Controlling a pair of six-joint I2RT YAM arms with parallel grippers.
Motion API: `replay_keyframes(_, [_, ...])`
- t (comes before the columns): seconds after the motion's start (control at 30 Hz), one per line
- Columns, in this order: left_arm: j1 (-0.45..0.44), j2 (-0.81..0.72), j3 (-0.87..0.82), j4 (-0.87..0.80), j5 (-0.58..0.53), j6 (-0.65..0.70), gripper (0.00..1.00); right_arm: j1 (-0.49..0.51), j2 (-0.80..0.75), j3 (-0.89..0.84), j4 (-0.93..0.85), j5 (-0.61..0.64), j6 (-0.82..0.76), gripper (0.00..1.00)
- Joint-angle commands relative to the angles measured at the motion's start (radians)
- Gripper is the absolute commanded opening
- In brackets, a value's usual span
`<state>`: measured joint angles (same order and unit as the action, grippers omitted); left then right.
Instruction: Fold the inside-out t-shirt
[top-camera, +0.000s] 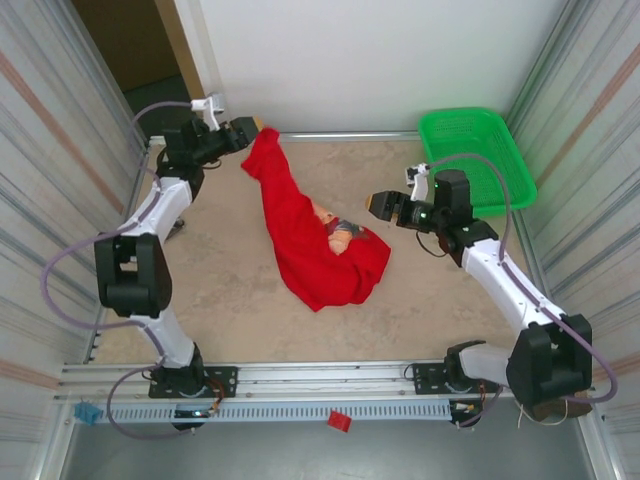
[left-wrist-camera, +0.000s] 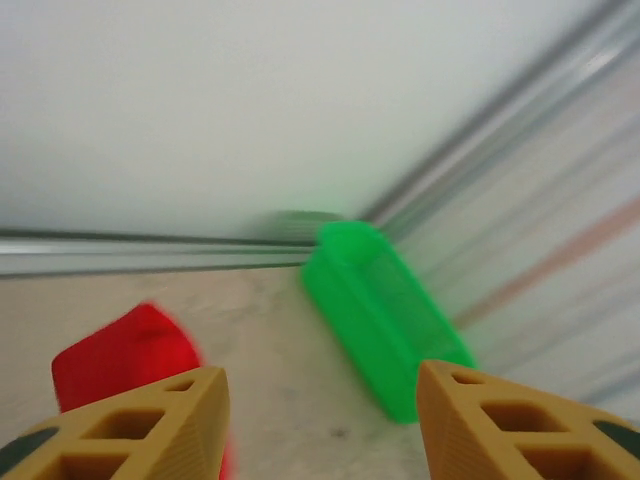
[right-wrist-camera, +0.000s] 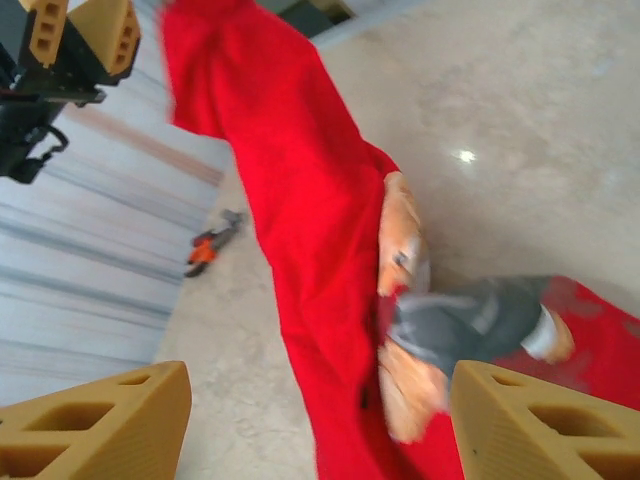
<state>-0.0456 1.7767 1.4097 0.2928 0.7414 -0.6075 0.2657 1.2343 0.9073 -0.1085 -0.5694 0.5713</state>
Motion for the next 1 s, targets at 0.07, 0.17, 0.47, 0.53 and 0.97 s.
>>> replay_keyframes(0.07, [0.023, -0.115, -0.055, -0.111, -0.039, 0.141, 0.55, 0.061, 0.051, 0.006, -0.164, 0.201, -0.110, 0.71])
replay_keyframes(0.17, [-0.078, -0.303, -0.228, -0.163, -0.091, 0.157, 0.61, 0.086, 0.089, -0.010, -0.173, 0.228, -0.134, 0.72])
replay_keyframes(0.47, [-0.684, -0.622, -0.693, -0.270, -0.764, 0.041, 0.67, 0.185, 0.284, 0.063, -0.159, 0.259, -0.146, 0.73])
replay_keyframes(0.53, [-0.727, -0.581, -0.748, -0.184, -0.790, -0.021, 0.69, 0.223, 0.301, 0.078, -0.169, 0.297, -0.153, 0.73])
replay_keyframes(0.97, [-0.775, -0.166, -0.593, 0.008, -0.735, -0.050, 0.99, 0.245, 0.381, 0.135, -0.160, 0.339, -0.133, 0.18])
